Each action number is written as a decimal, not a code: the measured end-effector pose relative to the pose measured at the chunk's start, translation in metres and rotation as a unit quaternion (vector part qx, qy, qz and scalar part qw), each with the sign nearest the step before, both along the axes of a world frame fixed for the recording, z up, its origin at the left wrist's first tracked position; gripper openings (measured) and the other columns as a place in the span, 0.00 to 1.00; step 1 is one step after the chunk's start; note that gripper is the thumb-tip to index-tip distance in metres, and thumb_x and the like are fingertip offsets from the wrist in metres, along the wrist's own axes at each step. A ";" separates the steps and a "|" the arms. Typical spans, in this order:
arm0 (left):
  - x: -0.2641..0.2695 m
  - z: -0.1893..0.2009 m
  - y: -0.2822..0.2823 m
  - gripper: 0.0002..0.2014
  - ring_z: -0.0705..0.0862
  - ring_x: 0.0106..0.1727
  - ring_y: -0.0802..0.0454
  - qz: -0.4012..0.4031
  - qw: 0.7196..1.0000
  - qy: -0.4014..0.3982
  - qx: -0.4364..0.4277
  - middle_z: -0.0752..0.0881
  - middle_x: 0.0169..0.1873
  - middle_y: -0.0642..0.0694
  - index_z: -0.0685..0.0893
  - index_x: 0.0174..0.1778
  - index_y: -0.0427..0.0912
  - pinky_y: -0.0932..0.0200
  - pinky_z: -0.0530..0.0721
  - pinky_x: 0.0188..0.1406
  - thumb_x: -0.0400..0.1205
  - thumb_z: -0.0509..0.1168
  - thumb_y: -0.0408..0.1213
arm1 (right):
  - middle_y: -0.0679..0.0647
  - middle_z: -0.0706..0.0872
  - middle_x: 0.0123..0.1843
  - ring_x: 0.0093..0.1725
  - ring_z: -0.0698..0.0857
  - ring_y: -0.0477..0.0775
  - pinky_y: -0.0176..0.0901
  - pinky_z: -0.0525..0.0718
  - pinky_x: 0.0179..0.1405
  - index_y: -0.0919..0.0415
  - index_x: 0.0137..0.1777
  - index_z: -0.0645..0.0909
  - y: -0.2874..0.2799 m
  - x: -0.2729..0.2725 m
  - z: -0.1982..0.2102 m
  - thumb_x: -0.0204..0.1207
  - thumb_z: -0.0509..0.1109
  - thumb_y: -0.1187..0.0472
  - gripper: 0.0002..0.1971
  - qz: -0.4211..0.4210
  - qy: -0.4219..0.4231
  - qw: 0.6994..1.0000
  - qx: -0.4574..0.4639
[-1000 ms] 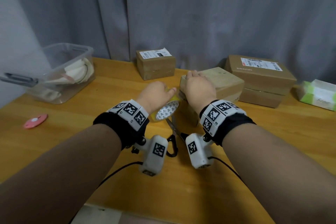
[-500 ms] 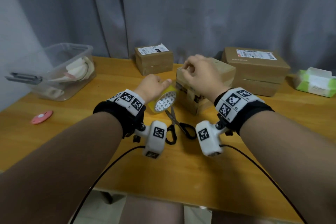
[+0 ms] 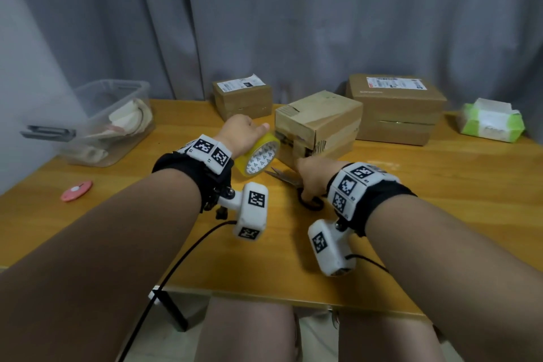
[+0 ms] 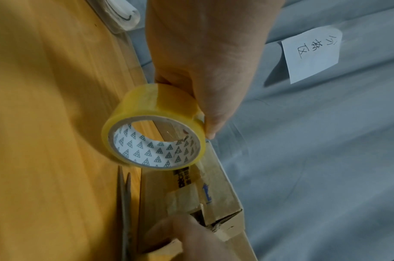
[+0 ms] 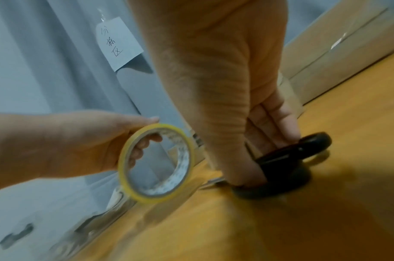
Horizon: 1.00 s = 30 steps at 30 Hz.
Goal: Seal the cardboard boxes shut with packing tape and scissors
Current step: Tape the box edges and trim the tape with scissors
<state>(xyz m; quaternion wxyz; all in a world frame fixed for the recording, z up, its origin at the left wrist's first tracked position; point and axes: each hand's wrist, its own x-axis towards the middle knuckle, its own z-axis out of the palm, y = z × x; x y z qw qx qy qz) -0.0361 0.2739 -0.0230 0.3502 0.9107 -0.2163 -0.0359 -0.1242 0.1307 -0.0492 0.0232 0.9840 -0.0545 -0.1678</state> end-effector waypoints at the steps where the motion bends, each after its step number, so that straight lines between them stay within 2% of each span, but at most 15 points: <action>1: 0.000 -0.001 0.000 0.22 0.72 0.29 0.47 0.000 1.000 0.007 -0.006 0.73 0.26 0.42 0.70 0.27 0.41 0.57 0.68 0.28 0.84 0.61 0.49 | 0.59 0.84 0.52 0.45 0.84 0.58 0.48 0.85 0.40 0.62 0.62 0.76 -0.007 -0.004 0.005 0.71 0.75 0.58 0.21 -0.002 0.001 1.000 0.005; 3: -0.001 -0.001 -0.001 0.17 0.77 0.34 0.47 0.000 0.999 0.027 -0.028 0.79 0.32 0.42 0.77 0.34 0.38 0.57 0.75 0.37 0.84 0.62 0.47 | 0.60 0.84 0.58 0.50 0.85 0.60 0.46 0.82 0.40 0.63 0.64 0.78 -0.022 -0.011 0.019 0.73 0.72 0.60 0.20 -0.018 0.007 1.000 0.018; 5: -0.003 -0.002 -0.003 0.13 0.82 0.44 0.45 -0.002 0.997 0.051 -0.050 0.84 0.40 0.41 0.82 0.45 0.36 0.54 0.81 0.49 0.83 0.63 0.44 | 0.60 0.85 0.61 0.57 0.85 0.62 0.48 0.84 0.46 0.63 0.65 0.81 -0.037 -0.019 0.036 0.73 0.70 0.62 0.20 -0.043 0.013 0.999 0.024; 7: -0.006 -0.002 -0.006 0.11 0.83 0.46 0.43 -0.006 0.997 0.062 -0.052 0.84 0.41 0.40 0.83 0.46 0.36 0.50 0.82 0.53 0.83 0.64 0.42 | 0.58 0.86 0.59 0.57 0.85 0.60 0.47 0.83 0.49 0.59 0.62 0.84 -0.051 -0.027 0.051 0.73 0.71 0.59 0.17 -0.065 0.016 0.997 0.027; 10: -0.013 -0.002 -0.012 0.08 0.78 0.39 0.47 -0.013 0.996 0.070 -0.048 0.80 0.37 0.41 0.79 0.39 0.40 0.55 0.78 0.44 0.83 0.63 0.38 | 0.53 0.87 0.48 0.49 0.84 0.55 0.43 0.77 0.45 0.56 0.57 0.86 -0.066 -0.039 0.065 0.73 0.75 0.45 0.18 -0.090 0.002 0.989 0.119; 12: -0.014 -0.002 -0.014 0.11 0.75 0.35 0.48 -0.013 0.996 0.075 -0.044 0.78 0.35 0.41 0.75 0.34 0.43 0.57 0.73 0.35 0.83 0.61 0.35 | 0.53 0.84 0.40 0.40 0.79 0.51 0.38 0.75 0.36 0.58 0.58 0.85 -0.068 -0.044 0.067 0.70 0.75 0.42 0.23 -0.117 0.000 0.961 0.252; 14: -0.013 -0.003 -0.014 0.11 0.73 0.33 0.47 -0.017 0.996 0.085 -0.036 0.76 0.34 0.40 0.74 0.34 0.42 0.57 0.72 0.32 0.84 0.59 0.34 | 0.53 0.81 0.38 0.37 0.76 0.49 0.33 0.72 0.27 0.61 0.60 0.82 -0.065 -0.047 0.066 0.69 0.74 0.41 0.27 -0.149 0.016 0.925 0.349; 17: -0.007 -0.005 -0.015 0.11 0.73 0.30 0.50 -0.016 0.994 0.105 -0.029 0.77 0.31 0.42 0.77 0.37 0.40 0.57 0.72 0.31 0.85 0.57 0.35 | 0.55 0.81 0.41 0.40 0.76 0.51 0.36 0.68 0.28 0.59 0.54 0.80 -0.060 -0.045 0.063 0.58 0.71 0.33 0.33 -0.154 0.050 0.916 0.366; 19: -0.003 -0.008 -0.016 0.14 0.71 0.28 0.51 -0.015 0.992 0.118 -0.036 0.75 0.28 0.44 0.76 0.33 0.41 0.58 0.71 0.29 0.85 0.56 0.34 | 0.53 0.82 0.36 0.34 0.75 0.49 0.37 0.67 0.28 0.59 0.47 0.79 -0.059 -0.039 0.059 0.55 0.69 0.30 0.33 -0.150 0.058 0.923 0.351; 20: -0.001 -0.008 -0.017 0.15 0.72 0.28 0.51 -0.015 0.991 0.124 -0.040 0.75 0.28 0.45 0.75 0.31 0.42 0.58 0.72 0.31 0.85 0.56 0.34 | 0.52 0.82 0.34 0.32 0.75 0.48 0.37 0.67 0.28 0.58 0.45 0.78 -0.059 -0.035 0.058 0.57 0.69 0.30 0.31 -0.151 0.057 0.923 0.349; 22: 0.001 -0.008 -0.017 0.14 0.75 0.35 0.47 -0.013 0.989 0.138 -0.046 0.77 0.31 0.42 0.78 0.34 0.40 0.53 0.76 0.39 0.85 0.56 0.35 | 0.51 0.82 0.33 0.31 0.76 0.47 0.36 0.67 0.27 0.58 0.43 0.78 -0.058 -0.028 0.054 0.66 0.70 0.34 0.25 -0.155 0.048 0.915 0.368; 24: 0.004 -0.009 -0.016 0.13 0.78 0.42 0.45 -0.009 0.987 0.150 -0.055 0.81 0.38 0.39 0.83 0.43 0.34 0.49 0.79 0.49 0.85 0.56 0.36 | 0.53 0.82 0.35 0.32 0.77 0.47 0.36 0.66 0.28 0.59 0.44 0.79 -0.055 -0.023 0.052 0.74 0.68 0.38 0.22 -0.154 0.040 0.903 0.399; 25: 0.006 -0.010 -0.016 0.13 0.79 0.44 0.45 -0.007 0.986 0.154 -0.058 0.82 0.41 0.39 0.83 0.46 0.34 0.48 0.79 0.53 0.85 0.56 0.36 | 0.53 0.83 0.36 0.32 0.77 0.46 0.37 0.66 0.29 0.60 0.48 0.80 -0.053 -0.021 0.052 0.75 0.67 0.39 0.22 -0.155 0.036 0.899 0.409; 27: 0.010 -0.012 -0.014 0.11 0.81 0.47 0.44 -0.011 0.985 0.159 -0.062 0.84 0.44 0.38 0.84 0.46 0.36 0.49 0.79 0.55 0.84 0.59 0.37 | 0.53 0.86 0.38 0.31 0.79 0.44 0.36 0.66 0.29 0.64 0.57 0.81 -0.050 -0.017 0.052 0.76 0.67 0.40 0.26 -0.159 0.028 0.896 0.415; 30: 0.015 -0.017 -0.012 0.12 0.83 0.54 0.44 -0.014 0.983 0.172 -0.066 0.86 0.50 0.39 0.84 0.52 0.36 0.51 0.79 0.62 0.84 0.63 0.41 | 0.54 0.89 0.41 0.31 0.81 0.42 0.35 0.67 0.28 0.65 0.62 0.81 -0.049 -0.012 0.052 0.75 0.67 0.39 0.29 -0.162 0.026 0.897 0.411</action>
